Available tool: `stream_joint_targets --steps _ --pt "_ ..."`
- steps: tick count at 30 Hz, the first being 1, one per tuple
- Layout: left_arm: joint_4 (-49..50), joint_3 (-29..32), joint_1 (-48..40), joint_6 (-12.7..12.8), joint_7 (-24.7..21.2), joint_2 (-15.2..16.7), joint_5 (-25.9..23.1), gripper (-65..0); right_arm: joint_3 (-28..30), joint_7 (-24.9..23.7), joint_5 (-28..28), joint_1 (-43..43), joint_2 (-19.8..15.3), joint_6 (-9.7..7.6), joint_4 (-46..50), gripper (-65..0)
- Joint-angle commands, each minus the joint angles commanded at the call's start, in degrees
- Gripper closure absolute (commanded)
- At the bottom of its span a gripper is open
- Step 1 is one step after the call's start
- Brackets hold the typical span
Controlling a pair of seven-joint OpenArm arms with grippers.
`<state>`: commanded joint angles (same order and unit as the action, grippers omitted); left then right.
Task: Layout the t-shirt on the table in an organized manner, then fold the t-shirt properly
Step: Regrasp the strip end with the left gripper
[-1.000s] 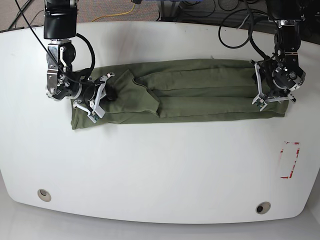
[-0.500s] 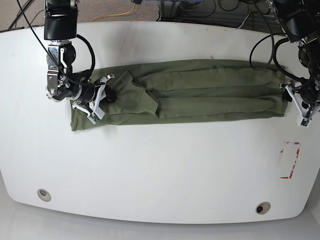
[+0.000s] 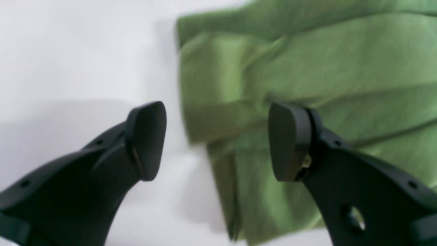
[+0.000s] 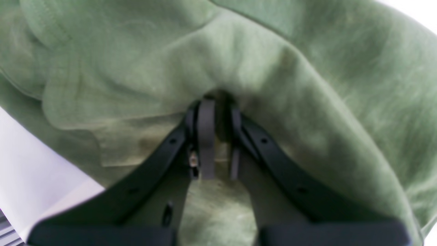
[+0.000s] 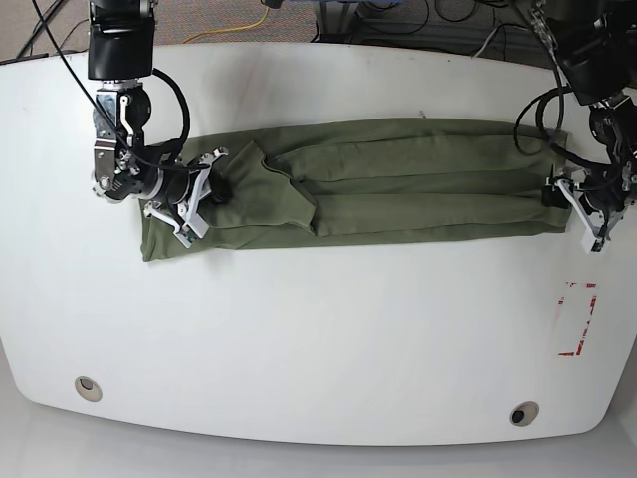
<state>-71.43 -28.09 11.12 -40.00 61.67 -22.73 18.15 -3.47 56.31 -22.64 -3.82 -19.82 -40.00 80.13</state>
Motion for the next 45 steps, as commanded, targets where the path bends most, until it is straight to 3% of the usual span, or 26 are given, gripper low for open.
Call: stream_joint_targets --steps 7,14,21,26,32,40,45 --pt "0.4 0.4 1.8 0.0 -0.7 0.2 -0.1 -43.5 0.0 -0.2 0.0 0.0 0.1 0.0 0.0 -5.7" --pt "2.1 5.3 3.4 0.0 -0.7 0.2 0.0 -43.1 -0.3 -0.2 -0.1 0.0 0.1 0.0 0.0 -5.7" --pt "2.5 5.7 3.4 0.0 -0.7 0.2 0.0 -36.3 -0.4 -0.2 -0.3 -0.2 0.1 0.0 0.0 -5.7" --pt "2.5 5.5 3.1 0.0 -0.7 -0.2 0.0 -36.7 -0.4 -0.2 -0.1 -0.3 0.1 0.0 0.0 -5.7" --pt "2.5 5.5 2.9 0.0 -0.7 -2.1 -0.1 -41.7 -0.4 -0.2 -0.3 -0.3 0.1 0.0 0.0 -5.7" --pt "2.6 5.6 2.9 0.0 -0.7 -2.2 -0.2 -41.9 -0.2 -0.2 -0.4 -0.3 0.1 0.0 0.0 -5.7" --pt "4.8 5.7 3.3 0.0 -0.9 -1.8 -3.2 -41.9 -0.3 -0.2 -0.4 -0.4 0.1 0.0 0.0 -5.7"
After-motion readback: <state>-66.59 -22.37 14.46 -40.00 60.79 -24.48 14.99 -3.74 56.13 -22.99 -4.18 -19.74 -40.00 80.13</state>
